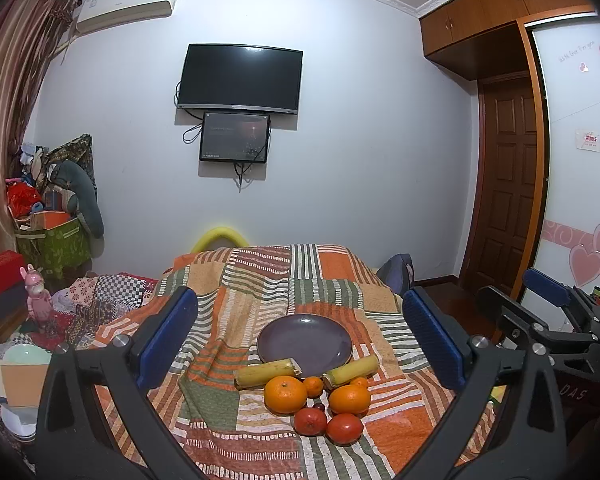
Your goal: Organize fruits
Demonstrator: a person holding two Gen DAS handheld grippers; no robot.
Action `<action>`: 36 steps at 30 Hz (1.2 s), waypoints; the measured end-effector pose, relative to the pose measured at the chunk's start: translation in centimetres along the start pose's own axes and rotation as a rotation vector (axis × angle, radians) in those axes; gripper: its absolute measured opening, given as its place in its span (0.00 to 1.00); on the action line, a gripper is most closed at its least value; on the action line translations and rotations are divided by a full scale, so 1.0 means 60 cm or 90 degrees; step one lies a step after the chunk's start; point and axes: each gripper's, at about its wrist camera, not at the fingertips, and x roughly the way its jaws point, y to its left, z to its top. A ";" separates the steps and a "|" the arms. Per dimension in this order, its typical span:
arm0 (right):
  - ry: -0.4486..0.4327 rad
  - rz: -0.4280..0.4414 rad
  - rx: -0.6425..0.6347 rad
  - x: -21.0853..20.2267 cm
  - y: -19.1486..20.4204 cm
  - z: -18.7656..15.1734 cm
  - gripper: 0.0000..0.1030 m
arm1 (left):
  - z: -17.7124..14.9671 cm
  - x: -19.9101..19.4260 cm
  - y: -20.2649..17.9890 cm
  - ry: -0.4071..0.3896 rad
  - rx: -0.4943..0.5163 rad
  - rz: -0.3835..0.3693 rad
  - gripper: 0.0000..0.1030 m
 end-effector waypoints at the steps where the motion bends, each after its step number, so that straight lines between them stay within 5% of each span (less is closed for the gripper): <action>1: 0.000 0.000 0.000 0.000 0.000 0.000 1.00 | 0.000 0.000 0.000 0.000 0.000 0.000 1.00; 31: 0.004 0.015 -0.005 0.007 0.000 -0.009 1.00 | 0.000 0.010 0.001 0.010 0.005 0.008 1.00; 36: 0.015 0.028 -0.001 0.014 -0.006 -0.015 0.92 | -0.003 0.024 0.003 0.029 0.002 0.008 0.84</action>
